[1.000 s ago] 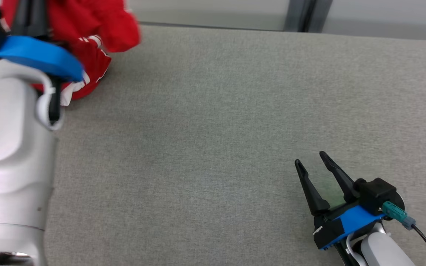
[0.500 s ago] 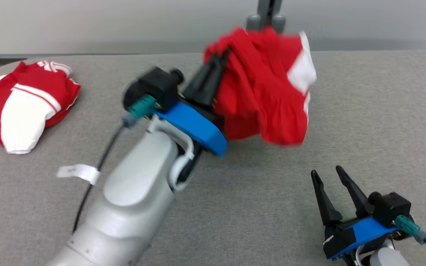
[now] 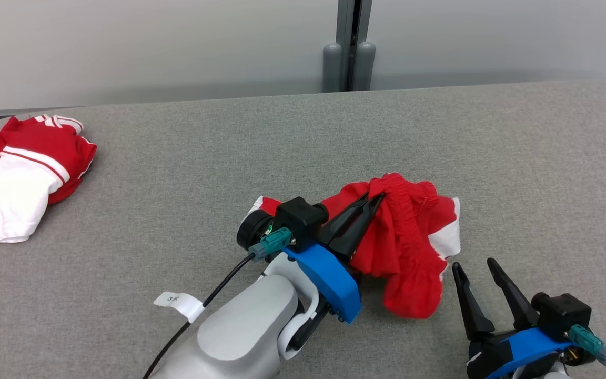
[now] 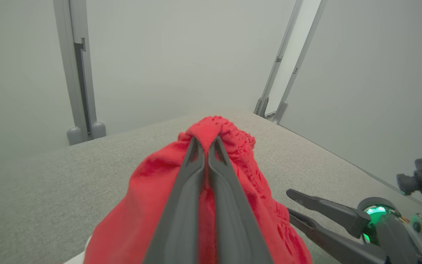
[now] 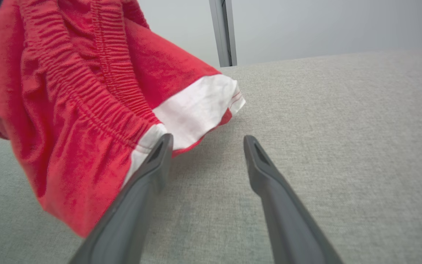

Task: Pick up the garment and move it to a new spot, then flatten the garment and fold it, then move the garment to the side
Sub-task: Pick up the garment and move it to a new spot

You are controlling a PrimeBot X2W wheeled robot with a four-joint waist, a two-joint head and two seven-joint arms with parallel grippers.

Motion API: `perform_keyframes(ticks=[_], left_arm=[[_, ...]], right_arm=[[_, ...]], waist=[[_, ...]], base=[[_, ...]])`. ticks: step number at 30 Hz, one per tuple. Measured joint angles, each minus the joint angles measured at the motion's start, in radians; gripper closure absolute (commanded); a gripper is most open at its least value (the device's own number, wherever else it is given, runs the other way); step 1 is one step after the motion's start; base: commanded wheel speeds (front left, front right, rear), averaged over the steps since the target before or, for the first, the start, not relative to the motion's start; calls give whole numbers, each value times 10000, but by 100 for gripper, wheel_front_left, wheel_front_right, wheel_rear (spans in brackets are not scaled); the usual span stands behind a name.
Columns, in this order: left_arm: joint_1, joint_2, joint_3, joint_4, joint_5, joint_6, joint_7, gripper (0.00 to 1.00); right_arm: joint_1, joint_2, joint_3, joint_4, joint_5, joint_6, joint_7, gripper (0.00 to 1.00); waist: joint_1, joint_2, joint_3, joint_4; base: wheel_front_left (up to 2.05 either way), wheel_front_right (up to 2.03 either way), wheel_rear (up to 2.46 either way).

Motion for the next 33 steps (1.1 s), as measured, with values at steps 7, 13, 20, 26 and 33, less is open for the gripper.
perform_keyframes(ticks=[7,13,20,26,33], left_arm=[[620,35,1271,470,1154,943,0,0],[2000,627,3114,167,2261,1396,0,0],[4220,1037,5120,-504,3212,1657,-2,0],[5912,863,6395,-1141,3916,1530,-2,0],[7174,497,7438,-1657,4696,1106,-2,0]], right_arm=[[-9,130,-207,10,46,0,0,0],[34,244,-349,-52,92,0,0,0],[486,359,-320,75,88,0,0,0],[886,357,-307,222,50,0,0,0],[1305,380,-263,426,-25,-2,0,0]], waist=[[0,0,-151,-25],[0,0,-459,-55],[0,0,-1174,19],[0,0,-1717,131],[-1,0,-2154,276]], base=[[0,0,0],[0,0,0],[0,0,0],[0,0,0],[0,0,0]])
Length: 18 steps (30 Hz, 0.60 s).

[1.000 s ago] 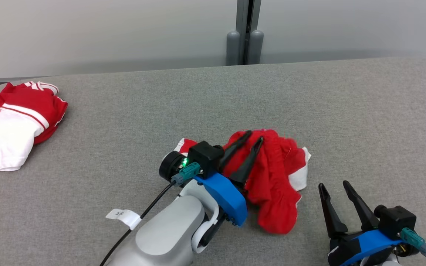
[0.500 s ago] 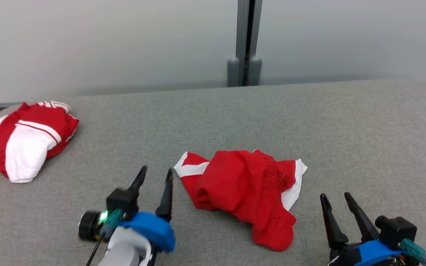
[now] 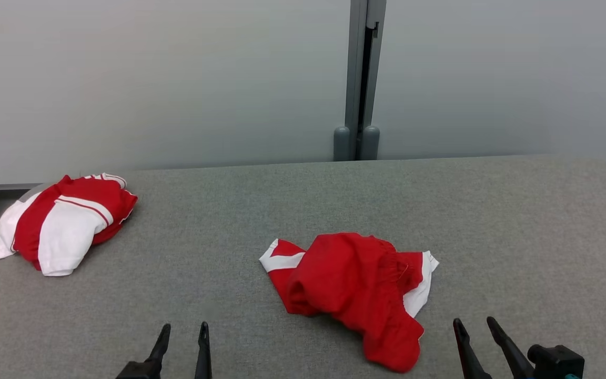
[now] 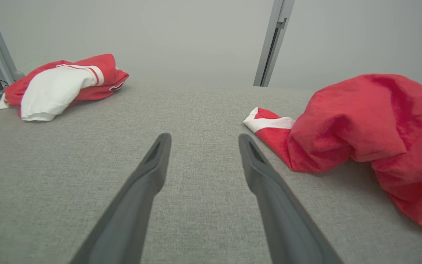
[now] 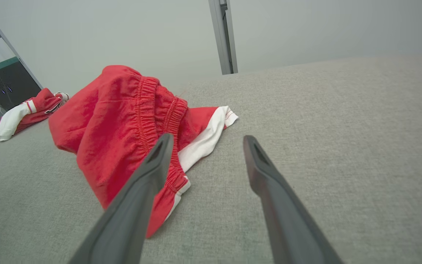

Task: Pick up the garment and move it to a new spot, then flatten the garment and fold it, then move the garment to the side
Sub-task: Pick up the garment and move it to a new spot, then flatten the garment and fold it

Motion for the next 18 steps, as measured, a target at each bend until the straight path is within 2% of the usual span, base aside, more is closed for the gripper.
perform_keyframes(ticks=[10,18], left_arm=[[193,-374,447,86,706,-614,2,0],[-149,-470,293,286,830,-803,0,0]], right_arm=[[41,12,88,151,88,0,0,0],[-635,136,729,1277,788,0,0,0]], waist=[[1,0,160,117],[2,0,694,391]], base=[[0,0,0],[0,0,0]])
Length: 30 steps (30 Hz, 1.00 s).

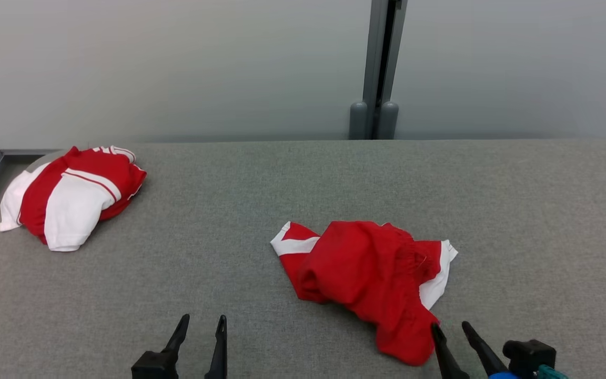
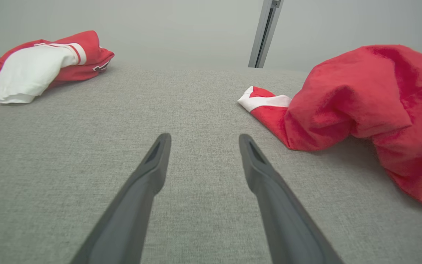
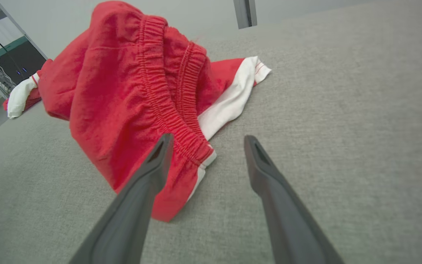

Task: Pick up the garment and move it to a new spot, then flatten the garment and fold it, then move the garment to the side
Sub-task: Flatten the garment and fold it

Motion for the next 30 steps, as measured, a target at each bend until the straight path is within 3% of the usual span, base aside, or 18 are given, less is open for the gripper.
perform_keyframes(ticks=[8,10,12,18,26,30], left_arm=[[-486,-12,-247,-6,-140,10,0,0],[-611,-13,-274,-23,-146,35,0,0],[-617,-13,-288,-25,-182,59,0,0],[-674,-15,-324,-25,-261,100,0,0],[-690,-15,-353,-2,-443,136,0,0],[-534,-17,-341,29,-558,138,0,0]], right_arm=[[-964,104,343,1473,581,2,-2,0],[-1142,109,428,1739,631,0,-25,57],[-1281,117,472,1847,686,0,-29,100],[-1262,138,84,1377,878,0,-2,100],[-1257,-33,-1536,-1177,961,0,0,100],[-1781,-485,-2403,-2019,1133,0,2,100]], waist=[[2,0,663,423],[1,0,770,503],[2,0,853,547],[1,0,918,481],[1,0,579,80],[0,0,361,-153]], base=[[0,0,0],[0,0,0],[0,0,0],[0,0,0],[0,0,0],[0,0,0]])
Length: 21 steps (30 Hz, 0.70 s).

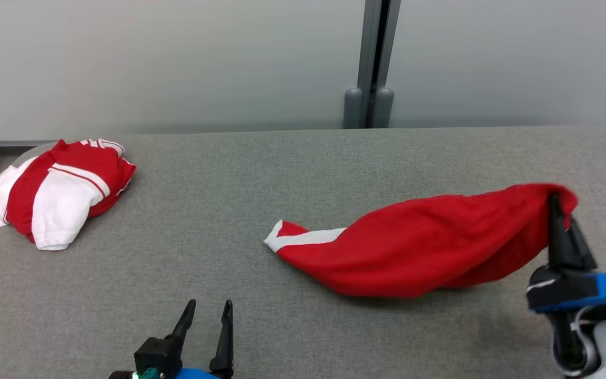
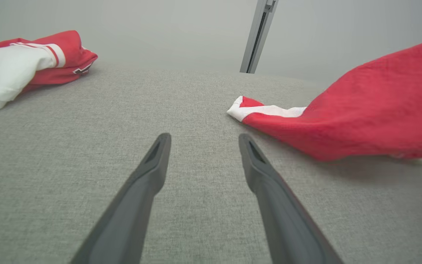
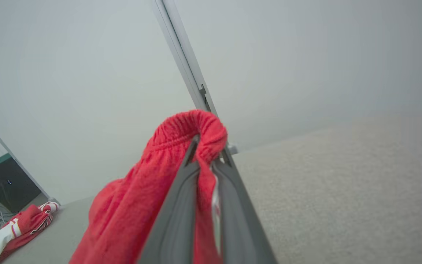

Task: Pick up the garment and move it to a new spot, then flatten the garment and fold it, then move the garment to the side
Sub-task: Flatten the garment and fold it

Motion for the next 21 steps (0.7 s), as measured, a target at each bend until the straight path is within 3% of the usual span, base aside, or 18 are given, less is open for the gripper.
perform_keyframes(ticks=[6,7,10,17,18,19,20,21], left_arm=[[15,0,-192,238,-255,-115,0,0],[-6,-2,-242,295,-297,-111,0,0],[-36,-2,-268,311,-326,-104,0,0],[-69,-2,-255,263,-330,-48,0,0],[-88,-2,-255,257,-299,-48,0,0],[-120,-4,-247,267,-290,-48,2,0],[-155,-4,-247,270,-288,-48,2,0],[-181,-2,-240,276,-288,-46,0,0]], right_arm=[[-1495,-1076,-742,-531,-368,0,-4,100],[-2505,-1147,-748,-823,-832,0,-2,100],[-3002,-963,-428,-974,-1193,0,-2,100],[-2859,439,2109,-635,-2514,0,44,100],[-2585,625,2523,-360,-2516,0,44,91],[-2288,715,3028,-82,-2516,0,42,37],[-2030,765,3636,207,-2470,0,42,0],[-1797,819,4226,489,-2222,0,44,0]], waist=[[0,0,-164,-107],[-1,0,-152,-45],[-1,0,-125,42],[-1,0,43,531],[-1,0,90,609],[0,0,128,695],[0,0,159,784],[-1,0,194,867]], base=[[0,0,0],[0,0,0],[0,0,0],[0,0,0],[0,0,0],[0,0,0],[0,0,0],[0,0,0]])
